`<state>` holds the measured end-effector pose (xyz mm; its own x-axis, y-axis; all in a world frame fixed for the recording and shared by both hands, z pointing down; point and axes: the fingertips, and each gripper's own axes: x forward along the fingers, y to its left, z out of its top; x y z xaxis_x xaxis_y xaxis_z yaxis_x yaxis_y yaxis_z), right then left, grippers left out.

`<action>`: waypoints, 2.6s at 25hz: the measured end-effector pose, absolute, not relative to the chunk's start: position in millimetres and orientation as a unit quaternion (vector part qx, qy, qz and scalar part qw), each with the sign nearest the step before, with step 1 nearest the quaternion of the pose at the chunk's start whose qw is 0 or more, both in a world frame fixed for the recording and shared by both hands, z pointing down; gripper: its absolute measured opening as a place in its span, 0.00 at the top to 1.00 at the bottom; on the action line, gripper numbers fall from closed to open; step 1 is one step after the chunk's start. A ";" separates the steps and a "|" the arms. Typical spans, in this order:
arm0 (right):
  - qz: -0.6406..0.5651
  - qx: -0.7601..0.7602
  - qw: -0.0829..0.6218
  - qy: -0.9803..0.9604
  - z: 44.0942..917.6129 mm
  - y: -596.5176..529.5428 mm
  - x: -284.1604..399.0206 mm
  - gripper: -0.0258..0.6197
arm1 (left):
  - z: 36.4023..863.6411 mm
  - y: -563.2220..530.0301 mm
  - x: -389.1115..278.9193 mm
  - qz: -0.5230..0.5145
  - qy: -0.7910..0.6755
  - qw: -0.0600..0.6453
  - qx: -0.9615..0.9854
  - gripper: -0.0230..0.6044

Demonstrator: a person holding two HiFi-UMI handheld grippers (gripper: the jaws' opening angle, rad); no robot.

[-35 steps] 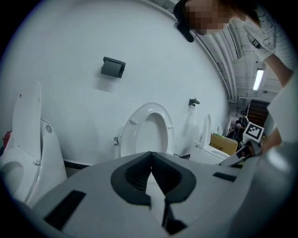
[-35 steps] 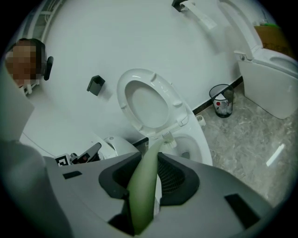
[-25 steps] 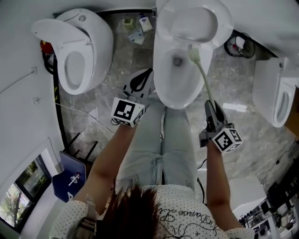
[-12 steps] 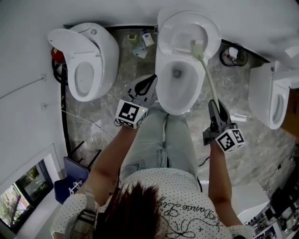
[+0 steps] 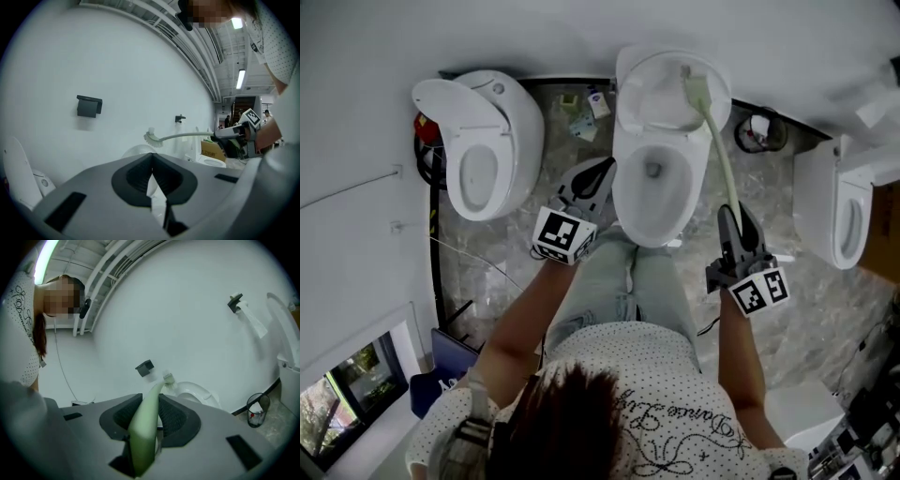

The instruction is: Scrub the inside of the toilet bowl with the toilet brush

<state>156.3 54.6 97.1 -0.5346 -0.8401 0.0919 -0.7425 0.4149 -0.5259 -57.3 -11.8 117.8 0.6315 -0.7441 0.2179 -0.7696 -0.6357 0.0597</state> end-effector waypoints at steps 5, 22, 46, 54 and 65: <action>-0.213 -0.470 0.118 0.848 59.4 42.9 157.5 0.77 | 91.2 -19.1 -57.8 0.073 -0.424 0.060 0.901 0.96; -0.084 -0.467 0.073 0.877 -23.3 13.2 151.2 0.77 | 26.7 -21.3 -52.7 0.035 -0.425 0.033 0.904 0.96; 0.024 -0.504 0.024 0.863 -49.9 36.6 156.2 0.78 | -12.9 -6.4 -30.5 0.002 -0.425 0.011 0.905 0.96; 0.019 -0.505 0.027 0.862 -50.1 40.2 158.1 0.78 | -14.6 -2.9 -30.0 0.001 -0.430 0.010 0.903 0.96; 0.018 -0.507 0.029 0.861 -50.2 45.4 153.1 0.78 | -16.5 3.3 -35.7 0.000 -0.432 0.008 0.902 0.96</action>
